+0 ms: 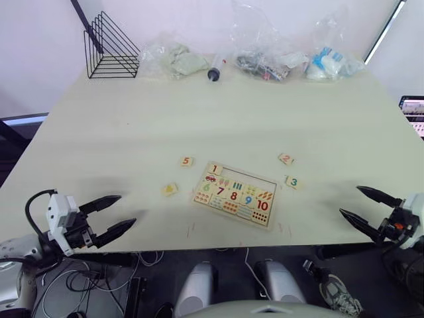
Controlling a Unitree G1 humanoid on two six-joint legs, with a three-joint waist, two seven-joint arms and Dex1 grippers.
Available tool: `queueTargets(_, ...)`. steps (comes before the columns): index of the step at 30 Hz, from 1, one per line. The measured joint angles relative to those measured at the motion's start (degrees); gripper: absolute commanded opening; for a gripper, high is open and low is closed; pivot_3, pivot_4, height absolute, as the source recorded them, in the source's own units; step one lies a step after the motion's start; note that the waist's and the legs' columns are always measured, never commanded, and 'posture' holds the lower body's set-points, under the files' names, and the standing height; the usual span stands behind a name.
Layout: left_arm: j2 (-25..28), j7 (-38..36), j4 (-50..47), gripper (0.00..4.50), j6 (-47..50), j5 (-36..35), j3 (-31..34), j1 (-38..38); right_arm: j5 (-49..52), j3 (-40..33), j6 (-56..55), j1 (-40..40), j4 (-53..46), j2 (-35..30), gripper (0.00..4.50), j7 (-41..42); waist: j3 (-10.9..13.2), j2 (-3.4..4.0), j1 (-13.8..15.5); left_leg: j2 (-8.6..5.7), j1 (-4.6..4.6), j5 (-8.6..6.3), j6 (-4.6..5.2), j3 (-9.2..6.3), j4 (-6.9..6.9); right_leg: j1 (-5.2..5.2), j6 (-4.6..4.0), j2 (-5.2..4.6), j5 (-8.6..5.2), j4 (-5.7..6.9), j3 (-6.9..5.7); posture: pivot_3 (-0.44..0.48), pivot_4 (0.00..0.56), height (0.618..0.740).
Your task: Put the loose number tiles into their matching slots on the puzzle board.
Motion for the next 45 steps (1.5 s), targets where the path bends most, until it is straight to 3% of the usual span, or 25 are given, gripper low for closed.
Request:
queueTargets(23,-1.1,-0.2,2.6,4.5,-1.4,0.0,0.4,-2.7,0.6,1.3,-0.6,-1.6,1.2,0.0,4.47,1.1,0.0,0.01,0.0,0.02,0.1,0.0,0.0,0.05,-0.03,0.06,0.01,0.0,0.0,0.0,0.05,0.0,0.15,0.74)
queueTargets(45,-6.2,6.6,-1.5,4.5,-2.4,0.0,-0.1,-2.1,0.6,1.7,-0.8,-0.4,0.6,0.9,4.47,1.0,0.0,0.02,0.1,0.03,0.1,0.0,0.0,0.03,-0.03,0.06,0.01,0.0,0.0,0.0,0.07,0.0,0.15,0.74)
